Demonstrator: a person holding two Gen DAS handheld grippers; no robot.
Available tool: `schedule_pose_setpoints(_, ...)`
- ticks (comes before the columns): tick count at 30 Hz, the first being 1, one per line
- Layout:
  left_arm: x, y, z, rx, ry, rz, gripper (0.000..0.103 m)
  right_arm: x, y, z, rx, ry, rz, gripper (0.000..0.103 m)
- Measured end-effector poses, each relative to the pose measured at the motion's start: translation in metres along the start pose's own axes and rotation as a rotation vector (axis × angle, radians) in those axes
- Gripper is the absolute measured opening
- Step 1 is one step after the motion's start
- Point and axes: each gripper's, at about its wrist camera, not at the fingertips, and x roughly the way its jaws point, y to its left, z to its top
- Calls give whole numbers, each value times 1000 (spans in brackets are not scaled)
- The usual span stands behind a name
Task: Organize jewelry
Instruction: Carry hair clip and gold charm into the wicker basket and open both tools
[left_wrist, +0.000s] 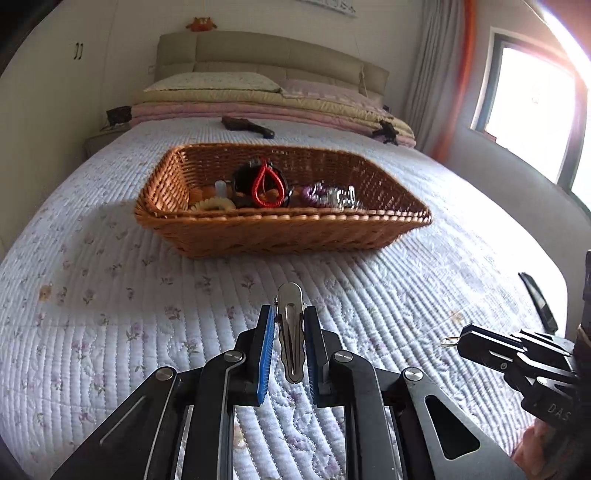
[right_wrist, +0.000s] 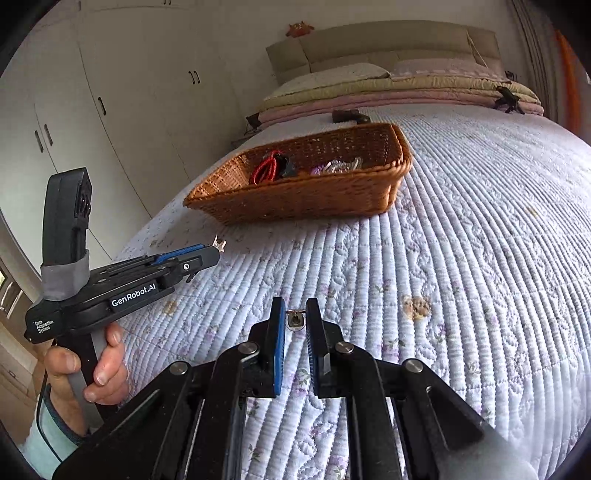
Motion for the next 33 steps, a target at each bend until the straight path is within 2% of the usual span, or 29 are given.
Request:
schedule_pose_setpoints(3,-15,2,13,-7,-35,-4,16,-8,8,19,-18,-34,-7,13)
schedule_pose_setpoints(9,-33,7,71,-4,-89,38,16,-6,21,98,-85,-100,-20,13)
schedule_pose_setpoints(11,-22,16,93,-32,-77,48,16,14,18,131,-78,-99,-32,13)
schedule_pose_setpoints(13,-6,26,108,-52,-63,33,16,39,10,155,-48,-62,17,13)
schedule_pose_setpoints(14,6,31,114,-52,-48,34,16,55,4,168,-24,-44,14,13)
schedule_pose_setpoints(17,39,43,126,-59,-3,28,16,97,-3,191,-5,9,1,13)
schedule_pose_setpoints(23,86,58,137,-69,48,35,16,172,-19,207,33,134,-60,13)
schedule_pose_setpoints(26,97,58,134,-57,65,32,16,203,-28,207,70,213,-54,13)
schedule_pose_setpoints(33,102,61,132,-59,74,27,16,224,-33,203,97,269,-65,14)
